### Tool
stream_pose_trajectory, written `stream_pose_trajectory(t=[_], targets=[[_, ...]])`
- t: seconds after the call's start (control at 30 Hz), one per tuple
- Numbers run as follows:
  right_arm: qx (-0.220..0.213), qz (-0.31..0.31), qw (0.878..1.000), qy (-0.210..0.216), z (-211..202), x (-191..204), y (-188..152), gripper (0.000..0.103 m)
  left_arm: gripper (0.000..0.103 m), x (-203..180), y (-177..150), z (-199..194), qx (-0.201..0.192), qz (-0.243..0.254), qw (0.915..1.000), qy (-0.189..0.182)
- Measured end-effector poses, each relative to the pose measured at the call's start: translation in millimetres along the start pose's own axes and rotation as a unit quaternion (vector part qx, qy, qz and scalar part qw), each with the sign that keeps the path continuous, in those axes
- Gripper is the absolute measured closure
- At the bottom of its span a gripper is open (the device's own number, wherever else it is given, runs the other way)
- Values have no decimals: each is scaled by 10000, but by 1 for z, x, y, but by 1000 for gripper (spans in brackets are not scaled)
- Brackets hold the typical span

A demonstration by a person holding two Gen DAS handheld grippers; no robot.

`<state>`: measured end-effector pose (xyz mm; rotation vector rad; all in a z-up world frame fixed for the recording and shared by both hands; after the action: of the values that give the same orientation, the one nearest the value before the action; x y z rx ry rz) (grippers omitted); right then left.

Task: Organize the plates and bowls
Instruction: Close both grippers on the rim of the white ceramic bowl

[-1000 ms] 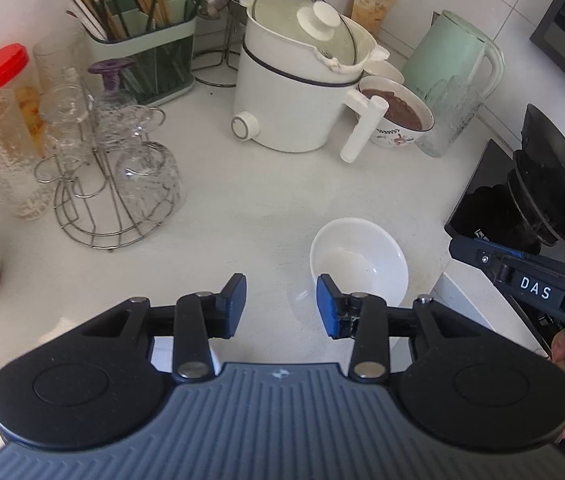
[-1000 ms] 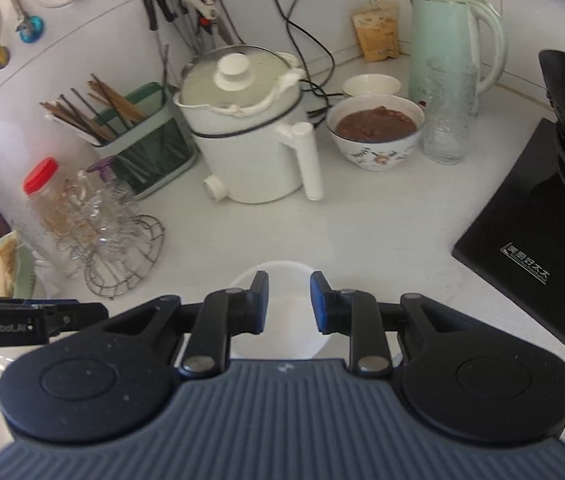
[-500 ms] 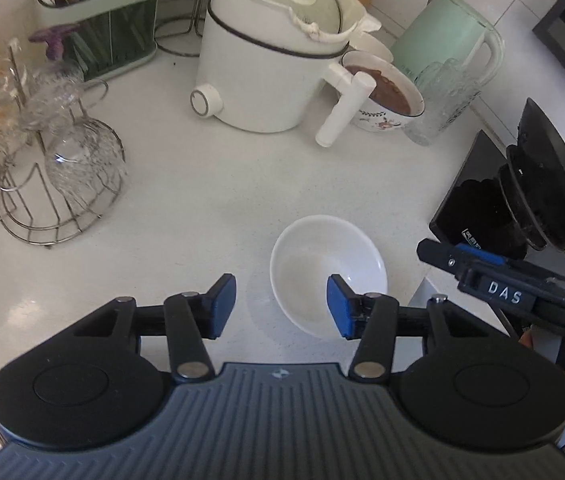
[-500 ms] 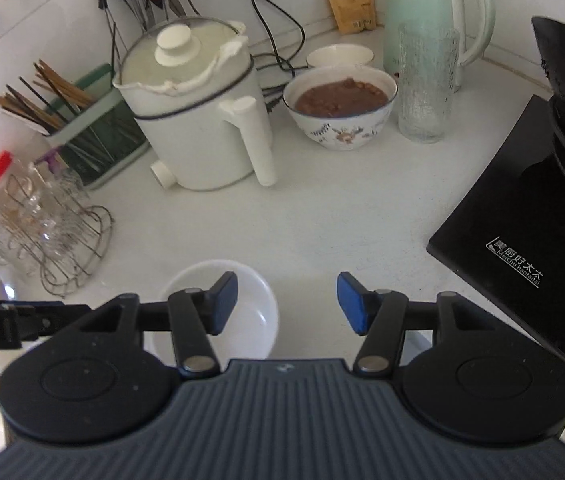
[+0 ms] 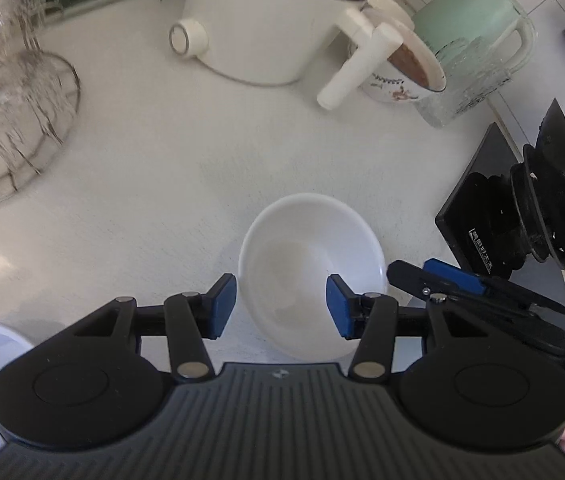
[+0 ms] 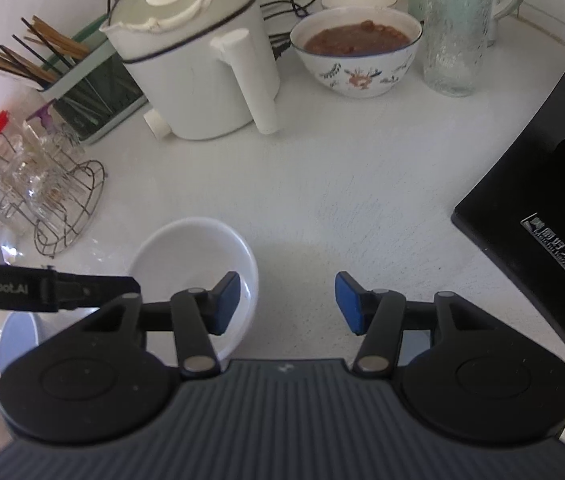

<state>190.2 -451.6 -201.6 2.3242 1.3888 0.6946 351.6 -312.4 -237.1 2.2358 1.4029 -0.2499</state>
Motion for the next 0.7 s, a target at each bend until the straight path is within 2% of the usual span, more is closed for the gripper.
stream_pose_trajectory(t=[0.17, 0.3, 0.37, 0.5, 0.57, 0.7], targets=[[124, -149, 9997, -169, 13, 0, -2, 53, 48, 1, -1, 14, 125, -76, 9999, 49], [336, -33, 9994, 41, 22, -2, -5, 54, 60, 1, -2, 22, 225, -94, 9997, -3], [390, -12, 9992, 110, 24, -1, -7, 62, 65, 0, -3, 26, 257, -115, 9996, 8], [486, 44, 9985, 260, 27, 0, -8, 78, 88, -1, -6, 30, 269, -79, 9996, 4], [495, 46, 9983, 291, 27, 1, -9, 89, 92, -1, -6, 29, 225, -48, 9997, 6], [460, 79, 9984, 317, 26, 1, -9, 92, 94, -1, -6, 27, 191, -75, 9998, 3]])
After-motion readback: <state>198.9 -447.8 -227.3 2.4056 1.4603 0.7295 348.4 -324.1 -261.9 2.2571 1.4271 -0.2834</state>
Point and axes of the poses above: each gripper's, at about its wrist camera, not at the fingertips, and z roughly the way its jaws point, x to its left, y to its top, the point moved 3 cm from there along z, roughly the way its jaws point, and after that the axes turned 1 degree about -y, right-handed, at the moved point
